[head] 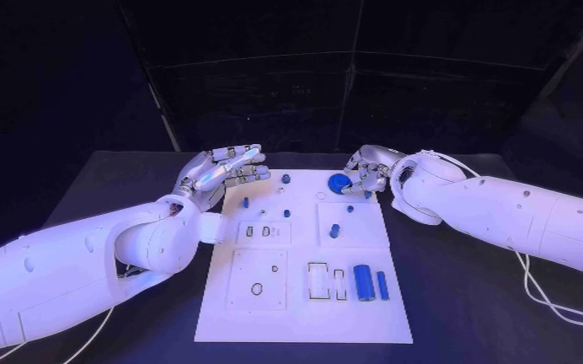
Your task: Assemble the parts on the task board
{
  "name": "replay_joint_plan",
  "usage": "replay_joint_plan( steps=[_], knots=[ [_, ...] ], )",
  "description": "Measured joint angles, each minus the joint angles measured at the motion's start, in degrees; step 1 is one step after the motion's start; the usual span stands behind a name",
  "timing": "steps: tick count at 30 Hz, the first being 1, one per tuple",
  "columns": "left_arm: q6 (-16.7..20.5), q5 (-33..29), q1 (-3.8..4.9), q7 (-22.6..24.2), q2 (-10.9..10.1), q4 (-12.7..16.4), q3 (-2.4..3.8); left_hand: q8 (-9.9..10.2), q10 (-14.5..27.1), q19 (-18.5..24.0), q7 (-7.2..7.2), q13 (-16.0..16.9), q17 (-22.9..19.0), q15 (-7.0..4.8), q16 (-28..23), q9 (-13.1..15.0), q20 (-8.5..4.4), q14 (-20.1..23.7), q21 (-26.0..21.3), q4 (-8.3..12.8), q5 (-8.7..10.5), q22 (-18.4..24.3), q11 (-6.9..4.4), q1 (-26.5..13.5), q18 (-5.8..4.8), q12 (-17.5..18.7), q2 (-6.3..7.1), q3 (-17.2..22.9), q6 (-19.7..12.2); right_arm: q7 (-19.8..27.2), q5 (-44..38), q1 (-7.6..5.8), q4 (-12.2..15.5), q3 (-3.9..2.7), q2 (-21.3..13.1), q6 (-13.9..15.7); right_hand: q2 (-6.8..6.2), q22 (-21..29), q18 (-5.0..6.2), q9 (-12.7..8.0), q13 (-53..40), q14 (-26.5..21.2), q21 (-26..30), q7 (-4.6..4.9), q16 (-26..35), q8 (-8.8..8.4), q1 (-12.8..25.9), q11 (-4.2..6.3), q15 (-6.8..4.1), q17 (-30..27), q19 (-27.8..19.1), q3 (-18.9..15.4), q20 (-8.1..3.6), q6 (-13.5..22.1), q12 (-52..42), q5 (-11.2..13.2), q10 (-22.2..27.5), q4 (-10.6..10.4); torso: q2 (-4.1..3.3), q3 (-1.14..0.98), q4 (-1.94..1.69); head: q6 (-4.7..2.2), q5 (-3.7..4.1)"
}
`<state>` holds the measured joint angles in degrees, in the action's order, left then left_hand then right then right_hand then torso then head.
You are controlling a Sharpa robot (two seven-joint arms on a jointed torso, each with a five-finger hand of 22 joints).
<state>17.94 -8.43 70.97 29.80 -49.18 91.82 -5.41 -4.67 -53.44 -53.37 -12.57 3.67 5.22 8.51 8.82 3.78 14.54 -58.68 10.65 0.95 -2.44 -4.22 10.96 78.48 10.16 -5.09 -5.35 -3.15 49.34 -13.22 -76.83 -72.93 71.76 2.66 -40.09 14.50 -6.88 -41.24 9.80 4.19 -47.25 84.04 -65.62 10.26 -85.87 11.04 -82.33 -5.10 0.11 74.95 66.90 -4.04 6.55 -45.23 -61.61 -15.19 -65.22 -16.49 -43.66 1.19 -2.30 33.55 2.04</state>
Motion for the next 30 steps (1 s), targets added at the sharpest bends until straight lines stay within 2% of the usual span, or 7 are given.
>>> replay_joint_plan(
  steps=[3,5,9,17,18,20,30],
  knots=[
    [-0.02,0.00,0.00,0.00,0.02,-0.09,0.00,0.00,0.00,0.00,0.00,0.00,0.00,0.00,0.00,0.00,0.00,0.00,0.00,0.00,0.00,0.00,0.00,0.00,-0.01,0.00,0.00,0.00,0.00,0.04,0.12,0.00,-0.16,0.00,0.17,0.22,0.12,-0.82,-0.04,-0.04,-2.85,0.00,-0.66,0.00,-0.32,0.27,0.15,-0.01,0.00,0.00,0.39,0.01,-0.01,0.00,-2.29,-0.32,-1.26,0.01,0.00,0.03,-0.06,0.09,0.01],
    [-0.03,0.00,0.00,-0.01,0.02,-0.15,-0.01,0.00,0.00,0.00,0.00,0.00,0.00,0.00,0.00,0.00,0.00,0.00,0.00,0.00,0.00,0.00,0.00,0.00,-0.01,0.00,0.00,0.00,0.00,0.10,0.19,0.00,-0.27,0.00,0.24,0.41,0.64,-1.38,-0.93,-0.06,-4.42,0.00,-1.02,0.00,-0.32,0.44,0.07,0.10,0.00,0.00,0.69,0.01,-0.12,0.00,-3.57,-0.32,-1.95,0.01,-0.01,0.03,-0.08,0.14,-0.04],
    [-0.04,0.00,0.00,-0.01,0.02,-0.26,-0.01,0.00,0.00,0.00,0.00,0.00,0.00,0.00,0.00,0.00,0.00,0.00,0.00,0.00,0.00,0.00,0.00,0.00,0.00,0.00,0.00,0.00,0.00,0.18,0.37,0.00,-0.47,0.00,0.33,0.71,0.84,-2.37,-0.92,-0.06,-7.15,0.00,-1.60,-0.03,-0.66,0.82,0.10,0.11,0.00,-0.01,1.14,0.01,-0.09,-0.03,-5.68,-0.79,-3.22,0.01,0.00,0.06,-0.08,0.19,-0.13],
    [-0.10,0.00,0.00,-0.05,0.15,-0.42,-0.01,0.00,-0.20,-0.21,0.00,0.00,-0.06,0.00,0.00,0.00,0.21,0.00,0.00,0.16,0.00,0.07,0.20,0.00,0.00,0.00,0.00,0.16,0.00,0.09,0.46,0.00,-0.62,-0.01,0.56,0.55,2.22,-6.10,-0.92,-0.12,-12.85,0.00,-4.13,-0.53,-1.33,1.46,-0.89,0.33,0.00,-0.01,3.23,0.21,-0.24,-1.34,-9.97,-0.98,-6.52,0.87,0.00,0.08,-0.08,0.27,0.00],
    [-0.11,0.00,0.00,-0.06,0.16,-0.44,-0.01,0.00,-0.20,-0.21,0.00,0.00,-0.06,0.00,0.00,0.00,0.21,0.00,0.00,0.16,0.00,0.07,0.20,0.00,0.00,0.00,0.00,0.16,0.00,0.04,0.40,0.00,-0.65,-0.01,0.59,0.47,2.23,-6.41,-0.96,-0.13,-13.37,0.00,-4.22,-0.53,-1.33,1.46,-0.90,0.42,0.00,-0.01,3.27,0.30,-0.21,-1.34,-10.31,-0.98,-6.77,0.96,0.00,0.08,-0.08,0.28,0.01],
    [-0.11,0.00,0.00,-0.07,0.16,-0.47,-0.01,0.00,-0.20,-0.21,0.00,0.00,-0.06,0.00,0.00,0.00,0.21,0.00,0.00,0.16,0.00,0.08,0.20,0.00,0.00,0.00,0.00,0.16,0.00,-0.09,0.19,0.00,-0.69,-0.01,0.71,0.21,2.40,-6.85,-1.82,-0.13,-14.45,0.00,-4.49,-0.62,-1.33,1.45,-1.07,0.48,0.00,-0.01,3.39,0.06,-0.34,-1.66,-11.03,-0.98,-7.35,1.20,-0.01,0.08,-0.08,0.31,0.01],
    [-0.11,0.00,0.00,-0.13,0.30,-0.53,-0.01,0.00,-0.20,-0.21,0.00,0.00,-0.06,0.00,0.00,0.00,0.21,0.00,0.00,0.16,0.00,0.07,0.20,0.00,0.00,0.00,0.00,0.16,0.00,-0.71,-1.62,-0.01,-1.04,-0.07,1.60,-1.40,2.77,-7.67,-1.81,-0.30,-17.66,0.00,-4.95,-0.54,-1.65,1.43,-1.43,0.50,0.00,-0.02,3.87,0.24,-0.42,-1.73,-12.94,-0.98,-9.11,1.69,0.00,0.09,-0.08,0.52,-0.09]
  ],
)
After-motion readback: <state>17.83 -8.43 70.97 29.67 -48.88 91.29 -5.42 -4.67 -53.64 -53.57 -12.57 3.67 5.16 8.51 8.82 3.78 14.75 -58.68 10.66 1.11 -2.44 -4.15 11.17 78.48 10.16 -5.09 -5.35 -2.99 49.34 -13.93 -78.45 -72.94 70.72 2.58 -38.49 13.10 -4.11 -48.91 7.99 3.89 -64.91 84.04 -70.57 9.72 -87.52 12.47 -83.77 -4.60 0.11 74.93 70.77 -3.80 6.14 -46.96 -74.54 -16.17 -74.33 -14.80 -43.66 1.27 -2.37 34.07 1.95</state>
